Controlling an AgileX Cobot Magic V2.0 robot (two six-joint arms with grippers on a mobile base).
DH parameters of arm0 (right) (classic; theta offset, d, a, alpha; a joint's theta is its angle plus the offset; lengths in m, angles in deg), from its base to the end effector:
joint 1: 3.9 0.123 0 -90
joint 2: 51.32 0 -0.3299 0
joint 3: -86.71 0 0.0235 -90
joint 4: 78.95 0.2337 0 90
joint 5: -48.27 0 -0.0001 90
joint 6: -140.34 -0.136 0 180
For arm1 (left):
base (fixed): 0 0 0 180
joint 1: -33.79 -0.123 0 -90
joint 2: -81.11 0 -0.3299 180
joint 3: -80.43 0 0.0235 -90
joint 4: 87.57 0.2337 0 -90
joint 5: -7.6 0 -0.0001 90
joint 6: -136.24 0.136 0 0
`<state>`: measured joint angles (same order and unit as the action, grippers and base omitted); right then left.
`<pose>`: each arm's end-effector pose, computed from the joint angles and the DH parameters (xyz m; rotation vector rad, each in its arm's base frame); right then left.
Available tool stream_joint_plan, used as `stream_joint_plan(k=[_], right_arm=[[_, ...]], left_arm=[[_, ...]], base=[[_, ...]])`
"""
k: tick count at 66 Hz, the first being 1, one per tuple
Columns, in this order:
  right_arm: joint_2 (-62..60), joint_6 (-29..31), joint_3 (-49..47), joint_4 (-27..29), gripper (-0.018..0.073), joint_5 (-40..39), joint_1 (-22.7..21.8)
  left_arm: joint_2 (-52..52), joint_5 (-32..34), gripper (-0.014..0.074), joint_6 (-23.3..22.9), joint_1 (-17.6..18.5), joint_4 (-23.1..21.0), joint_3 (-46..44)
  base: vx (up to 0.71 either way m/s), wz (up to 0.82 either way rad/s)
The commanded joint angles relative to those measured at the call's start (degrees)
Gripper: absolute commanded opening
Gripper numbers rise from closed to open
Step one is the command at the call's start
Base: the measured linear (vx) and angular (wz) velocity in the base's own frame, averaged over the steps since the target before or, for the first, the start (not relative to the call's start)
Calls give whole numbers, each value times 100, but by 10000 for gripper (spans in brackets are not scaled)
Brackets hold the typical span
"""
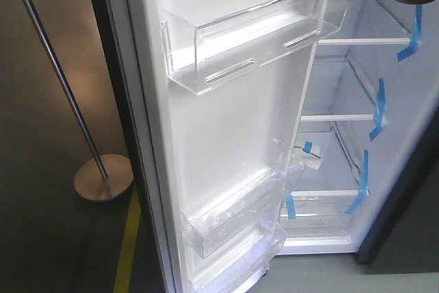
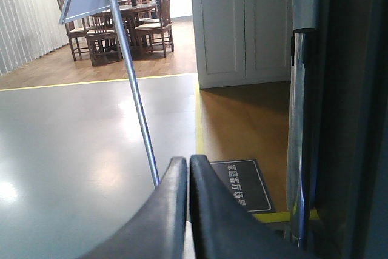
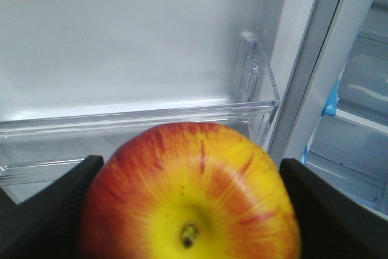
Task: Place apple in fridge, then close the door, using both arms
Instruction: 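Drive closer to the refrigerator door shelves, apple held in right gripper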
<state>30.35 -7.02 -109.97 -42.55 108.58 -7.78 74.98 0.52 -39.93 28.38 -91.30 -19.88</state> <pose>0.2594 0.0527 0.5117 -0.4744 1.9738 0.3840 0.0391 0.0026 0.1918 -0.0685 1.6201 0.0680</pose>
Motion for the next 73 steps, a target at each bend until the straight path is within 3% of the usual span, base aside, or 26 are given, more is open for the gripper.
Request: stream_joint_plan(k=[1,73], right_arm=[[-150,44,-188,243,115,-350,-18],[-150,44,-188,243,115,-350,-18]], left_arm=[[91,415,-7,-28,39,-37,-133],[91,415,-7,-28,39,-37,-133]], base=[[0,0],[0,0]])
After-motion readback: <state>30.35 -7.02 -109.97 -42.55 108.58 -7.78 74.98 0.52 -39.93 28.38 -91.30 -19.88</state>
